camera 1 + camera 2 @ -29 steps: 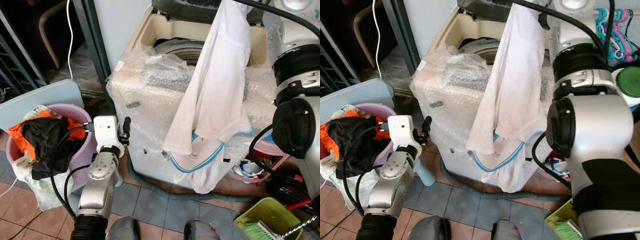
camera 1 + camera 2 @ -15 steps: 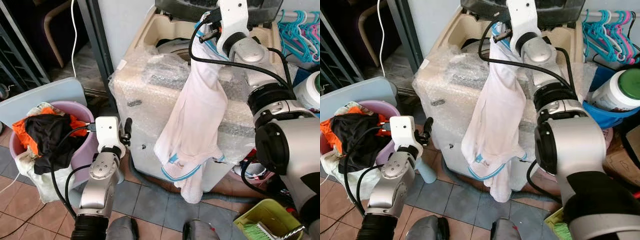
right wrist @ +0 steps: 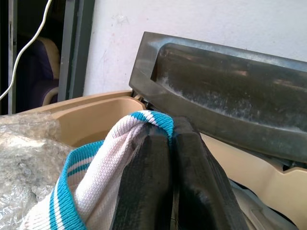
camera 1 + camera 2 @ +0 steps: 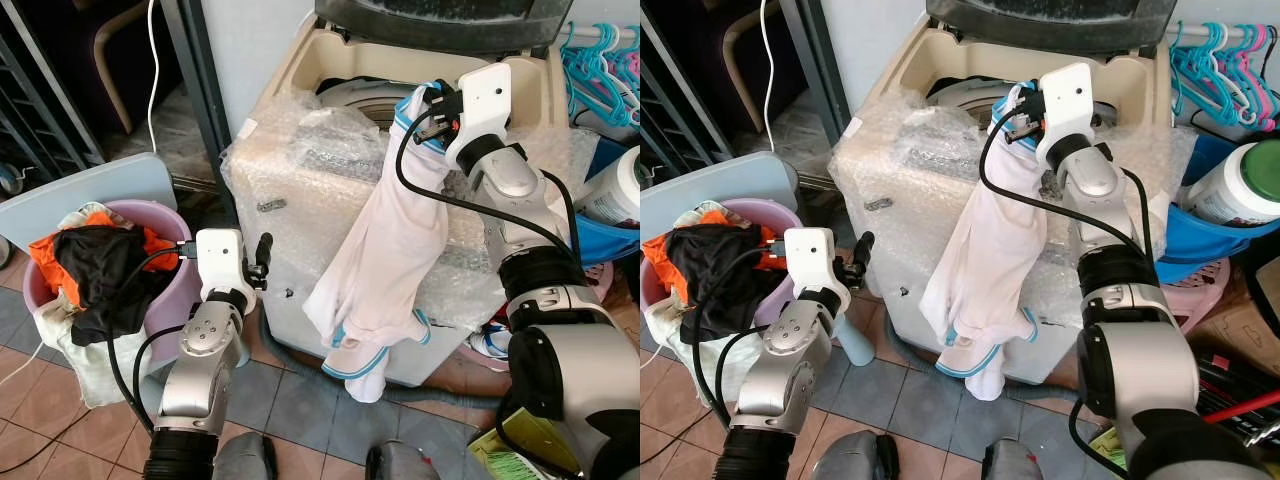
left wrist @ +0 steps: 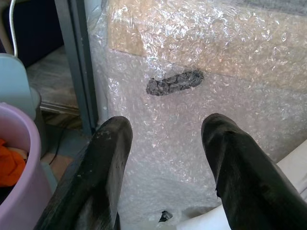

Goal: Clothes washing

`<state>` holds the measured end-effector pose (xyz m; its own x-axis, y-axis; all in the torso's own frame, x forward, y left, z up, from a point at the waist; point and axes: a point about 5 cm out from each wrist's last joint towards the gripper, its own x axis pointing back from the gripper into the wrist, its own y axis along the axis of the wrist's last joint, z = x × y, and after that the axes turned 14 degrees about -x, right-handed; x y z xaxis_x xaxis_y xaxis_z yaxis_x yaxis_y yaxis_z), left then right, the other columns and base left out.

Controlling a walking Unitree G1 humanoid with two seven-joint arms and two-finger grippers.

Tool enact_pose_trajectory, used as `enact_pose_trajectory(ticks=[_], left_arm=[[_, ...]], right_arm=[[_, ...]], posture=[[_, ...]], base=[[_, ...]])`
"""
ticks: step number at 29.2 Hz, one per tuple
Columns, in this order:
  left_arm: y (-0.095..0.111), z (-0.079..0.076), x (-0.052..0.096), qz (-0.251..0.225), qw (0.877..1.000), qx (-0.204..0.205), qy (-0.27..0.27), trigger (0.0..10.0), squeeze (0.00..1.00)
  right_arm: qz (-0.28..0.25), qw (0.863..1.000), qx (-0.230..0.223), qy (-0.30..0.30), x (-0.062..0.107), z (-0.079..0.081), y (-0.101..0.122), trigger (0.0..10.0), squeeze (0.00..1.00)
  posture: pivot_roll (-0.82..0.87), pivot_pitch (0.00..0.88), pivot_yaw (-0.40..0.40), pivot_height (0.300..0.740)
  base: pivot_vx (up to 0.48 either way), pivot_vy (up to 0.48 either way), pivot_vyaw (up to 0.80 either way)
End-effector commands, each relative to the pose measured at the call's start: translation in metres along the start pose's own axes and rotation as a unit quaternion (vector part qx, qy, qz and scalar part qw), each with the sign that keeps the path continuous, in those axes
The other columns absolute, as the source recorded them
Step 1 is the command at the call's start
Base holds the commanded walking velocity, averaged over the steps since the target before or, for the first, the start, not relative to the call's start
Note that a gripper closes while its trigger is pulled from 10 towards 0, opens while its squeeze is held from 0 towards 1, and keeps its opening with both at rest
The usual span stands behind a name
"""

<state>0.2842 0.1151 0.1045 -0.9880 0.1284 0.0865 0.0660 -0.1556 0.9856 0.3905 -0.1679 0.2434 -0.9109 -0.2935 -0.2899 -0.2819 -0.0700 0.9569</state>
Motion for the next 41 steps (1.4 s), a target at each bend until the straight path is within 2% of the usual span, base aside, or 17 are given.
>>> enact_pose_trajectory(ticks=[1,3,8,10,22,26,27,28,31,32,33,35,36,38,39,40,41], left_arm=[[0.003,0.003,0.003,-0.007,1.000,0.005,0.003,10.0,0.00],[0.000,0.009,0.007,-0.002,1.000,0.006,0.018,10.0,0.00],[-0.002,0.009,0.010,0.000,1.000,0.007,0.013,10.0,0.00],[-0.003,0.008,0.010,0.000,1.000,0.005,0.009,10.0,0.00],[-0.001,0.006,0.011,-0.004,1.000,0.004,0.004,10.0,0.00],[-0.003,0.003,0.008,0.006,1.000,0.003,-0.001,10.0,0.00],[-0.003,0.003,0.008,0.006,1.000,0.003,-0.001,10.0,0.00],[-0.003,0.002,0.008,0.008,1.000,0.004,-0.002,10.0,0.00],[-0.003,0.001,0.007,0.009,1.000,0.004,-0.002,10.0,0.00],[-0.003,0.001,0.007,0.009,1.000,0.004,-0.002,10.0,0.00],[-0.003,0.001,0.007,0.009,1.000,0.004,-0.001,10.0,0.00],[-0.003,0.001,0.008,0.010,1.000,0.004,0.002,10.0,0.00],[-0.003,0.002,0.008,0.010,1.000,0.005,0.007,10.0,0.00],[-0.003,0.002,0.008,0.010,1.000,0.006,0.009,10.0,0.00],[-0.003,0.001,0.010,0.009,1.000,0.007,0.012,10.0,0.00],[-0.003,0.001,0.010,0.009,1.000,0.007,0.012,10.0,0.00],[-0.003,0.001,0.010,0.009,1.000,0.007,0.014,10.0,0.00]], right_arm=[[-0.031,1.000,-0.004,-0.005,0.001,-0.001,0.014,10.0,0.00],[-0.036,0.999,-0.004,-0.012,0.015,-0.001,0.011,10.0,0.00],[-0.030,0.999,0.010,-0.016,0.019,-0.005,0.012,10.0,0.00],[-0.036,0.999,0.033,-0.017,0.017,-0.010,0.021,10.0,0.00],[-0.042,0.998,0.042,-0.028,0.016,-0.012,0.032,10.0,0.00],[-0.029,0.997,0.059,-0.026,-0.004,-0.017,0.044,10.0,0.00],[-0.029,0.997,0.059,-0.026,-0.004,-0.017,0.044,10.0,0.00],[-0.017,0.997,0.063,-0.031,-0.020,-0.024,0.061,10.0,0.00],[-0.013,0.997,0.068,-0.036,-0.024,-0.026,0.066,10.0,0.00],[-0.015,0.996,0.084,-0.041,-0.032,-0.030,0.079,10.0,0.00],[-0.019,0.996,0.075,-0.047,-0.042,-0.035,0.102,10.0,0.00],[-0.027,0.994,0.091,-0.046,-0.048,-0.034,0.120,10.0,0.00],[-0.042,0.990,0.130,-0.041,-0.053,-0.029,0.137,10.0,0.00],[-0.047,0.988,0.140,-0.039,-0.054,-0.027,0.142,10.0,0.00],[-0.078,0.982,0.163,-0.047,-0.059,-0.022,0.166,10.0,0.00],[-0.078,0.982,0.163,-0.047,-0.059,-0.022,0.166,10.0,0.00],[-0.094,0.979,0.173,-0.053,-0.060,-0.019,0.177,10.0,0.00]], posture=[[-0.04,0.072,0.027,0.740],[-0.04,0.079,0.029,0.740],[-0.04,0.082,0.030,0.740],[-0.04,0.080,0.028,0.740],[-0.04,0.076,0.035,0.740],[-0.04,0.074,0.036,0.740],[-0.04,0.074,0.036,0.740],[-0.04,0.073,0.034,0.740],[-0.03,0.071,0.031,0.740],[-0.03,0.069,0.024,0.740],[-0.03,0.069,0.020,0.740],[-0.02,0.066,0.007,0.740],[-0.02,0.065,0.004,0.740],[-0.02,0.068,-0.002,0.740],[-0.01,0.074,-0.008,0.740],[-0.01,0.074,-0.008,0.740],[0.00,0.076,-0.010,0.740]], base=[[0.000,0.000,0.00],[0.298,0.000,0.00],[0.345,0.000,0.00],[0.360,0.317,0.00],[0.399,0.266,0.00],[0.232,0.000,0.00],[0.000,0.000,0.00],[0.000,0.000,0.00],[0.000,0.000,0.00],[0.000,0.000,0.00],[0.000,0.000,0.00],[0.000,0.000,0.00],[0.000,0.000,0.00],[0.000,0.000,0.00],[0.000,0.000,0.00],[0.000,0.000,0.00],[0.000,0.000,0.00]])
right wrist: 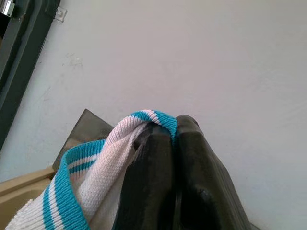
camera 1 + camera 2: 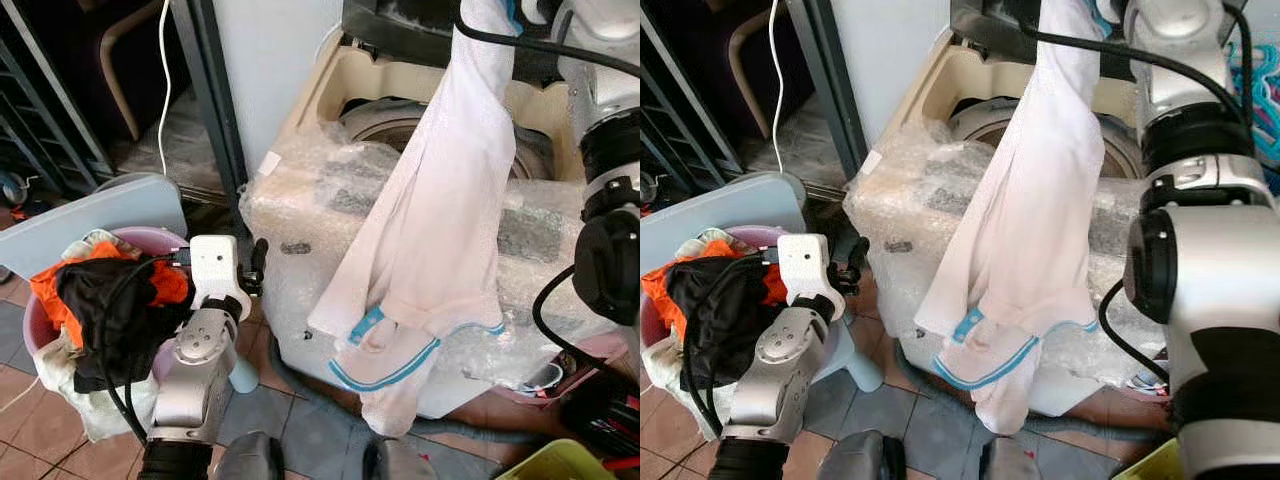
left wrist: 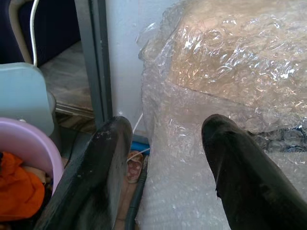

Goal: Clothes washing

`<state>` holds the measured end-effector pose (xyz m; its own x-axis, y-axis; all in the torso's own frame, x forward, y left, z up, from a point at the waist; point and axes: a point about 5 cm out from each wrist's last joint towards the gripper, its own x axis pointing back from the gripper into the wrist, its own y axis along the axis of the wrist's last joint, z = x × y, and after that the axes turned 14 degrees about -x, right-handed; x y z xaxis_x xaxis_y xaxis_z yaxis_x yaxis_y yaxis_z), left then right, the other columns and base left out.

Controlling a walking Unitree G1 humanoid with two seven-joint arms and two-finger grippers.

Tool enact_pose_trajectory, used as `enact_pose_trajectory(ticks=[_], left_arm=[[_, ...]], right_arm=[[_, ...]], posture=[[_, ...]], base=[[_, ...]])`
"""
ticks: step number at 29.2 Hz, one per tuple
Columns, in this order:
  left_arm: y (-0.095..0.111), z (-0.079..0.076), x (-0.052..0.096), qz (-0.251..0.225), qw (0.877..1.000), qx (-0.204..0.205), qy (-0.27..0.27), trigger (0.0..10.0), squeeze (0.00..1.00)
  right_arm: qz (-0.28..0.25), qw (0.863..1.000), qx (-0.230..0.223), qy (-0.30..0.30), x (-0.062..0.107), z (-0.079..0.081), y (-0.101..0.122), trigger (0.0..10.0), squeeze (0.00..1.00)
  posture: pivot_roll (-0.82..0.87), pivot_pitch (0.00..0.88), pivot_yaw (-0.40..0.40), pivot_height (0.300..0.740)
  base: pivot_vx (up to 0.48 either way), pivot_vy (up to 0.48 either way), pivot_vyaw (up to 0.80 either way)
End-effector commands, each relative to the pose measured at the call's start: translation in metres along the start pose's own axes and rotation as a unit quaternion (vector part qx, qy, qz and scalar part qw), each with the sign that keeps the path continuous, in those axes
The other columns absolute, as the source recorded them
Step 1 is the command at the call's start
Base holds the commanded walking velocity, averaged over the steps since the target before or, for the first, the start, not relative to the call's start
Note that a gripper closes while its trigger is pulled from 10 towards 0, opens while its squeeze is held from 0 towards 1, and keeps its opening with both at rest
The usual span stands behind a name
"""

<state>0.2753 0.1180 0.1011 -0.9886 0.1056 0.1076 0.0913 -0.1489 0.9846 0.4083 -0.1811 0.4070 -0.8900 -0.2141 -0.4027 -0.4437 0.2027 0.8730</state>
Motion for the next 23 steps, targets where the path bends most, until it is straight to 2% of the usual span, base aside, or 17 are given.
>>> enact_pose_trajectory(ticks=[1,2,6,8,9,10,12,14,15,20,23], left_arm=[[0.002,0.000,0.002,-0.002,1.000,0.000,0.008,10.0,0.00],[0.001,0.001,0.004,0.001,1.000,-0.005,0.019,10.0,0.00],[0.000,0.003,0.006,0.003,1.000,-0.007,0.025,10.0,0.00],[0.000,0.004,0.008,0.004,1.000,-0.009,0.028,10.0,0.00],[0.000,0.004,0.008,0.004,1.000,-0.009,0.028,10.0,0.00],[0.001,0.004,0.008,0.004,1.000,-0.010,0.027,10.0,0.00],[0.001,0.003,0.009,0.004,1.000,-0.010,0.026,10.0,0.00],[0.001,0.002,0.009,0.005,1.000,-0.011,0.024,10.0,0.00],[0.001,0.002,0.009,0.006,1.000,-0.011,0.024,10.0,0.00],[0.000,0.001,0.010,0.009,1.000,-0.011,0.018,10.0,0.00],[0.000,0.000,0.010,0.009,1.000,-0.011,0.016,10.0,0.00]], right_arm=[[-0.055,0.998,0.030,-0.025,-0.004,-0.008,0.034,10.0,0.00],[-0.078,0.994,0.053,-0.048,-0.006,-0.012,0.050,10.0,0.00],[-0.089,0.990,0.073,-0.083,-0.006,-0.018,0.058,10.0,0.00],[-0.037,0.988,0.116,-0.098,-0.003,-0.017,0.026,10.0,0.00],[-0.017,0.987,0.129,-0.090,-0.002,-0.014,0.013,10.0,0.00],[0.022,0.985,0.149,-0.081,0.003,-0.009,-0.012,10.0,0.00],[0.061,0.981,0.174,-0.067,0.009,-0.005,-0.037,10.0,0.00],[0.095,0.978,0.177,-0.050,0.015,-0.001,-0.059,10.0,0.00],[0.127,0.975,0.179,-0.034,0.023,0.003,-0.079,10.0,0.00],[0.162,0.970,0.179,-0.011,0.032,0.007,-0.100,10.0,0.00],[0.169,0.970,0.177,-0.010,0.033,0.007,-0.102,10.0,0.00]], posture=[[0.00,0.078,-0.011,0.740],[0.01,0.082,-0.014,0.740],[0.01,0.093,-0.018,0.740],[0.02,0.099,-0.017,0.740],[0.02,0.099,-0.017,0.740],[0.02,0.105,-0.015,0.740],[0.02,0.108,-0.014,0.740],[0.03,0.112,-0.013,0.740],[0.03,0.116,-0.011,0.740],[0.02,0.120,-0.004,0.740],[0.02,0.120,-0.003,0.740]], base=[[0.000,0.000,0.00],[0.000,0.000,0.00],[0.000,0.000,0.00],[0.000,0.000,0.00],[0.000,0.000,0.00],[0.000,0.000,0.00],[0.000,0.000,0.00],[0.000,0.000,0.00],[0.000,0.000,0.00],[0.000,0.000,0.00],[0.000,0.000,0.00]])
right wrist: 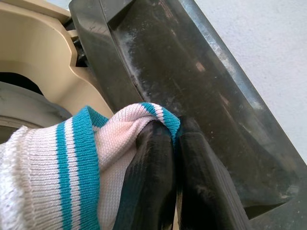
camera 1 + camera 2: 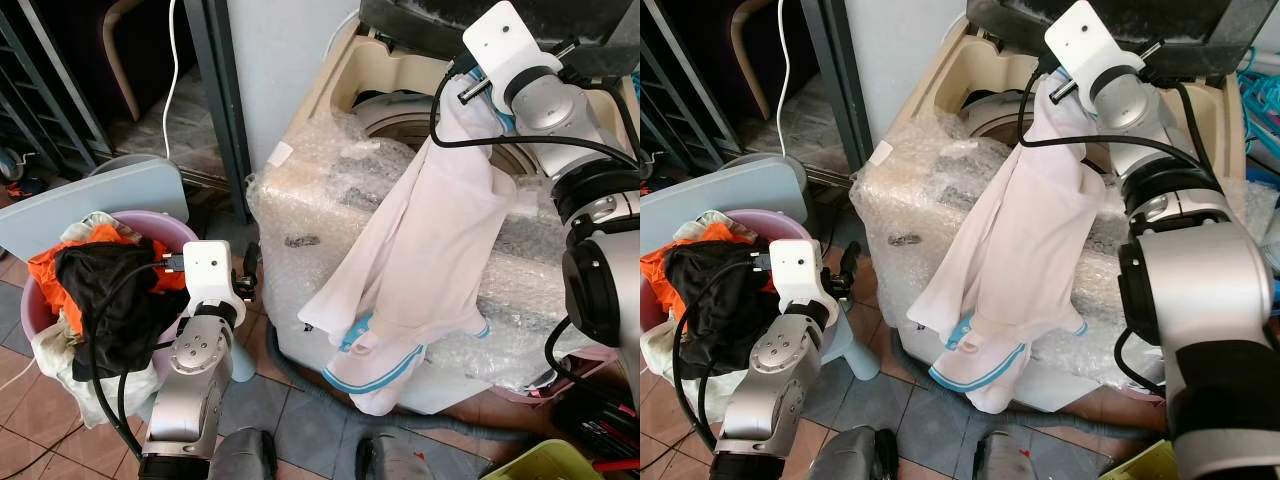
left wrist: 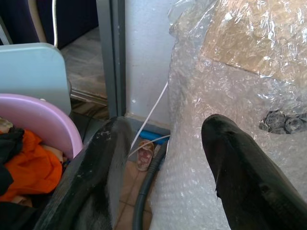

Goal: Clothes washing

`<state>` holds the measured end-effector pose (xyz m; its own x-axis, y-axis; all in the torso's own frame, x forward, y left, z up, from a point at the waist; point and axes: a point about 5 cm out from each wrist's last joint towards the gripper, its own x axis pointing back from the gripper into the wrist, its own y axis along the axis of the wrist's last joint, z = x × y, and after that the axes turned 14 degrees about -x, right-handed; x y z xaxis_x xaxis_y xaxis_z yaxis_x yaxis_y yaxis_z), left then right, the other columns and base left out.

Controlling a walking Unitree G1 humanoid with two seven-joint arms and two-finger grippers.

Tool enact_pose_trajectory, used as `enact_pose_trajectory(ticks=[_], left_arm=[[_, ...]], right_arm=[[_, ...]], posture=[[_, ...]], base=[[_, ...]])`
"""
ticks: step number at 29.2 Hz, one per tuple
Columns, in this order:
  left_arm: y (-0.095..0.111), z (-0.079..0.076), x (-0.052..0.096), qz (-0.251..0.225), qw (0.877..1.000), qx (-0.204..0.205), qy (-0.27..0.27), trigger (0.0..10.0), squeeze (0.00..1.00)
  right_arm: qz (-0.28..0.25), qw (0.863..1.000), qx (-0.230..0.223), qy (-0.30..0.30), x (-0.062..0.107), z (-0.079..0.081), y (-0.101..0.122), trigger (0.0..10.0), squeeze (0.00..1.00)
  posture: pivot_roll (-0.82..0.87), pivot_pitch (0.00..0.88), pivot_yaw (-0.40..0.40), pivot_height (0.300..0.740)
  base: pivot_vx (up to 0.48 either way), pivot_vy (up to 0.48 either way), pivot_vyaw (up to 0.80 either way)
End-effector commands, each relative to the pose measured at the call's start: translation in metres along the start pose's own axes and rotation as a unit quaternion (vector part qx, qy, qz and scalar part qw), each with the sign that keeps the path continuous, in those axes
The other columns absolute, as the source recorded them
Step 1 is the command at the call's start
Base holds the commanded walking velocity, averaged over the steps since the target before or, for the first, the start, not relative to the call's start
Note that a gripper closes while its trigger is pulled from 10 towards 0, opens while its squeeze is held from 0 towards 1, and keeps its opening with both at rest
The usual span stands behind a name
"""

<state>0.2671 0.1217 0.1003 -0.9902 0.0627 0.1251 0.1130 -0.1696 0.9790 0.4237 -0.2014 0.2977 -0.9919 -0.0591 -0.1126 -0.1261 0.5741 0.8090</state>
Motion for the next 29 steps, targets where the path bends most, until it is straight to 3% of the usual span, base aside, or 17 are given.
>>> enact_pose_trajectory(ticks=[1,10,12,14,16,17,20,21,22,25,29], left_arm=[[0.003,-0.002,0.002,-0.003,1.000,-0.001,-0.005,10.0,0.00],[0.002,-0.004,0.001,0.001,1.000,-0.001,-0.010,10.0,0.00],[0.002,-0.004,0.002,0.002,1.000,-0.002,-0.010,10.0,0.00],[0.000,-0.005,0.004,0.008,1.000,-0.002,-0.019,10.0,0.00],[-0.002,-0.006,0.007,0.014,1.000,-0.004,-0.027,10.0,0.00],[-0.005,-0.007,0.010,0.018,0.999,-0.008,-0.036,10.0,0.00],[-0.006,-0.007,0.012,0.020,0.999,-0.011,-0.041,10.0,0.00],[-0.007,-0.006,0.015,0.021,0.999,-0.016,-0.040,10.0,0.00],[-0.010,-0.004,0.021,0.025,0.999,-0.020,-0.035,10.0,0.00],[-0.015,0.000,0.027,0.038,0.999,-0.028,-0.025,10.0,0.00],[-0.015,0.000,0.033,0.042,0.998,-0.031,-0.022,10.0,0.00]], right_arm=[[0.004,1.000,-0.001,-0.001,0.000,-0.002,0.002,10.0,0.00],[0.062,0.997,-0.006,0.052,0.006,0.016,-0.029,10.0,0.00],[0.064,0.995,-0.016,0.070,0.007,0.020,-0.031,10.0,0.00],[0.071,0.991,-0.058,0.101,0.007,0.019,-0.030,10.0,0.00],[0.076,0.989,-0.060,0.115,0.007,0.015,-0.028,10.0,0.00],[0.075,0.990,-0.062,0.101,0.006,0.001,-0.022,10.0,0.00],[0.071,0.991,-0.074,0.082,0.005,-0.010,-0.016,10.0,0.00],[0.063,0.994,-0.076,0.055,0.005,-0.022,-0.009,10.0,0.00],[0.034,0.998,-0.056,-0.012,0.006,-0.051,0.009,10.0,0.00],[-0.031,0.992,-0.031,-0.120,0.014,-0.101,0.047,10.0,0.00],[-0.064,0.989,-0.037,-0.129,0.017,-0.111,0.063,10.0,0.00]], posture=[[0.02,0.120,-0.001,0.740],[0.02,0.121,0.000,0.740],[0.02,0.122,0.002,0.740],[0.02,0.125,0.004,0.740],[0.03,0.127,0.005,0.740],[0.03,0.137,0.007,0.740],[0.03,0.137,0.007,0.740],[0.03,0.148,0.007,0.740],[0.03,0.157,0.007,0.740],[0.02,0.178,0.009,0.740],[0.01,0.209,0.005,0.740]], base=[[0.000,0.000,0.00],[0.000,0.000,0.00],[0.000,0.000,0.00],[0.000,0.000,0.00],[0.000,0.000,0.00],[0.000,0.000,0.00],[0.000,0.000,0.00],[0.000,0.000,0.00],[0.000,0.000,0.00],[0.000,0.000,0.00],[0.000,0.000,0.00]])
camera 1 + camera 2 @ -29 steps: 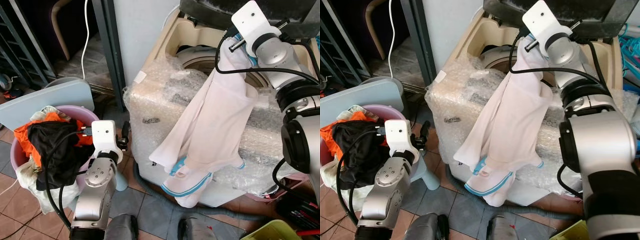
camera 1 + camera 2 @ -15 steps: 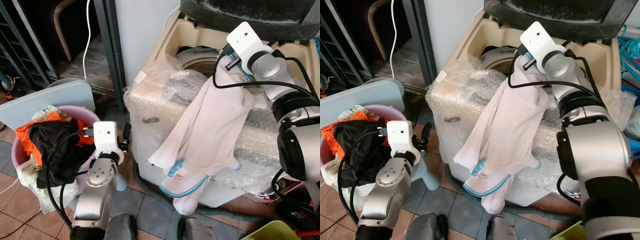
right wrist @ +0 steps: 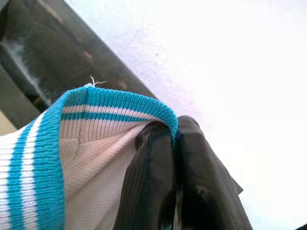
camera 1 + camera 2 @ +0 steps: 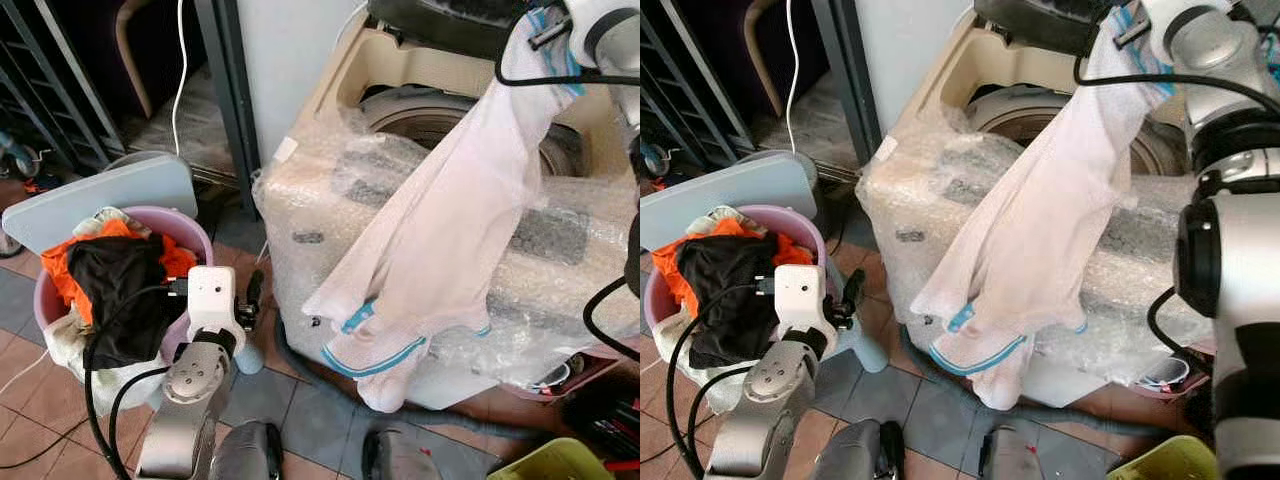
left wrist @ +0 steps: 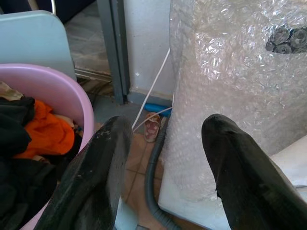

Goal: Clothes washing

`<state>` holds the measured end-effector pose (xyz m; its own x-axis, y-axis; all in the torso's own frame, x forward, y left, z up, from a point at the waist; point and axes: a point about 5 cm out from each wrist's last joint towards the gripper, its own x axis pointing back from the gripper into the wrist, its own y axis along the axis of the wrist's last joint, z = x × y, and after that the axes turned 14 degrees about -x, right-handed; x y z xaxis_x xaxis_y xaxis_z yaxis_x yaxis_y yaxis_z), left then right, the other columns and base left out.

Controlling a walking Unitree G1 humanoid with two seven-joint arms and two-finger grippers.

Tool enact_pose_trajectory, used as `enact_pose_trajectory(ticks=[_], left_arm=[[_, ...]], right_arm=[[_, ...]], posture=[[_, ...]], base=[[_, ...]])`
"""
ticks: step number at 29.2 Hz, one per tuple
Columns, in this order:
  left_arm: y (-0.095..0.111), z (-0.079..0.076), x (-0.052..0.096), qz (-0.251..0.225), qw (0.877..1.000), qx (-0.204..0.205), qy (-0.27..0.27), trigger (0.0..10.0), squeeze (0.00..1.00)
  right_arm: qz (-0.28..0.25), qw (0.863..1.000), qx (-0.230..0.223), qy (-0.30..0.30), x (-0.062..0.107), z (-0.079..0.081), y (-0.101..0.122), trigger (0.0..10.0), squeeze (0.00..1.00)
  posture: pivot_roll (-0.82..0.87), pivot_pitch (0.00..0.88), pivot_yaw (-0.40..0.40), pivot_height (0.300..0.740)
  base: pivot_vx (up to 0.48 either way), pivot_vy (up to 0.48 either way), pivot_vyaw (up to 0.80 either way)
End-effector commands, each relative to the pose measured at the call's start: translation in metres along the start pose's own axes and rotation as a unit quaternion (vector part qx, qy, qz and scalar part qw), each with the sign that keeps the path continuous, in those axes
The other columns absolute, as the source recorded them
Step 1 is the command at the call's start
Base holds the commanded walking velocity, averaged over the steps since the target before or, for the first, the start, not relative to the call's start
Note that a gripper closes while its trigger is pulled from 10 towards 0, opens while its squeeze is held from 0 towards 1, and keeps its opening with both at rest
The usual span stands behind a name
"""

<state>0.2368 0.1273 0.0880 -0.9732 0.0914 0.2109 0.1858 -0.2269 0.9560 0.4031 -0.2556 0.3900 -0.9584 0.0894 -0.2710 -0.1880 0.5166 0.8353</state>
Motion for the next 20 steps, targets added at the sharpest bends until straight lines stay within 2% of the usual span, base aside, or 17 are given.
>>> enact_pose_trajectory(ticks=[1,3,5,7,8,9,10,12,13,14,16,17,18,20], left_arm=[[0.000,-0.001,0.005,0.005,1.000,-0.004,0.002,10.0,0.00],[-0.001,-0.002,0.011,0.007,1.000,-0.004,0.003,10.0,0.00],[-0.003,-0.005,0.015,0.012,1.000,-0.001,0.003,10.0,0.00],[-0.002,-0.008,0.024,0.015,1.000,0.004,0.002,10.0,0.00],[-0.002,-0.008,0.024,0.015,1.000,0.004,0.002,10.0,0.00],[-0.001,-0.009,0.029,0.016,1.000,0.008,0.001,10.0,0.00],[-0.003,-0.012,0.042,0.022,1.000,0.012,-0.001,10.0,0.00],[-0.009,-0.013,0.052,0.039,0.999,0.014,0.001,10.0,0.00],[-0.012,-0.013,0.058,0.046,0.999,0.015,0.003,10.0,0.00],[-0.015,-0.013,0.067,0.058,0.998,0.015,0.003,10.0,0.00],[-0.016,-0.014,0.078,0.066,0.998,0.016,0.003,10.0,0.00],[-0.016,-0.014,0.078,0.066,0.998,0.016,0.003,10.0,0.00],[-0.015,-0.016,0.086,0.072,0.997,0.020,0.004,10.0,0.00],[-0.014,-0.018,0.093,0.081,0.996,0.024,0.007,10.0,0.00]], right_arm=[[-0.055,0.998,0.005,-0.022,0.000,-0.013,0.026,10.0,0.00],[-0.075,0.997,0.008,-0.017,0.000,-0.013,0.035,10.0,0.00],[-0.110,0.994,0.021,-0.004,-0.001,-0.006,0.051,10.0,0.00],[-0.138,0.990,0.021,0.033,-0.002,0.011,0.065,10.0,0.00],[-0.138,0.990,0.021,0.033,-0.002,0.011,0.065,10.0,0.00],[-0.146,0.988,0.025,0.045,-0.003,0.018,0.069,10.0,0.00],[-0.156,0.984,0.029,0.078,-0.004,0.043,0.074,10.0,0.00],[-0.157,0.982,0.027,0.096,-0.004,0.062,0.074,10.0,0.00],[-0.157,0.982,0.024,0.101,-0.004,0.067,0.074,10.0,0.00],[-0.157,0.981,0.023,0.109,-0.004,0.076,0.072,10.0,0.00],[-0.151,0.981,0.033,0.118,-0.004,0.087,0.069,10.0,0.00],[-0.151,0.981,0.033,0.118,-0.004,0.087,0.069,10.0,0.00],[-0.131,0.982,0.049,0.130,-0.004,0.099,0.062,10.0,0.00],[-0.097,0.981,0.073,0.154,-0.003,0.113,0.049,10.0,0.00]], posture=[[0.01,0.216,0.004,0.740],[0.00,0.237,-0.002,0.740],[0.01,0.250,-0.009,0.740],[0.01,0.284,-0.025,0.740],[0.01,0.284,-0.025,0.740],[0.01,0.290,-0.028,0.740],[0.03,0.327,-0.036,0.740],[0.04,0.338,-0.041,0.740],[0.04,0.348,-0.042,0.740],[0.05,0.365,-0.052,0.740],[0.06,0.383,-0.059,0.740],[0.06,0.383,-0.059,0.740],[0.07,0.398,-0.069,0.740],[0.06,0.409,-0.081,0.740]], base=[[0.000,0.000,0.00],[0.000,0.000,0.00],[0.000,0.000,0.00],[0.000,0.000,0.00],[0.000,0.000,0.00],[0.000,0.000,0.00],[0.000,0.000,0.00],[0.000,0.000,0.00],[0.000,0.000,0.00],[0.000,0.000,0.00],[0.000,0.000,0.00],[0.000,0.000,0.00],[0.000,0.000,0.00],[0.000,0.000,0.00]])
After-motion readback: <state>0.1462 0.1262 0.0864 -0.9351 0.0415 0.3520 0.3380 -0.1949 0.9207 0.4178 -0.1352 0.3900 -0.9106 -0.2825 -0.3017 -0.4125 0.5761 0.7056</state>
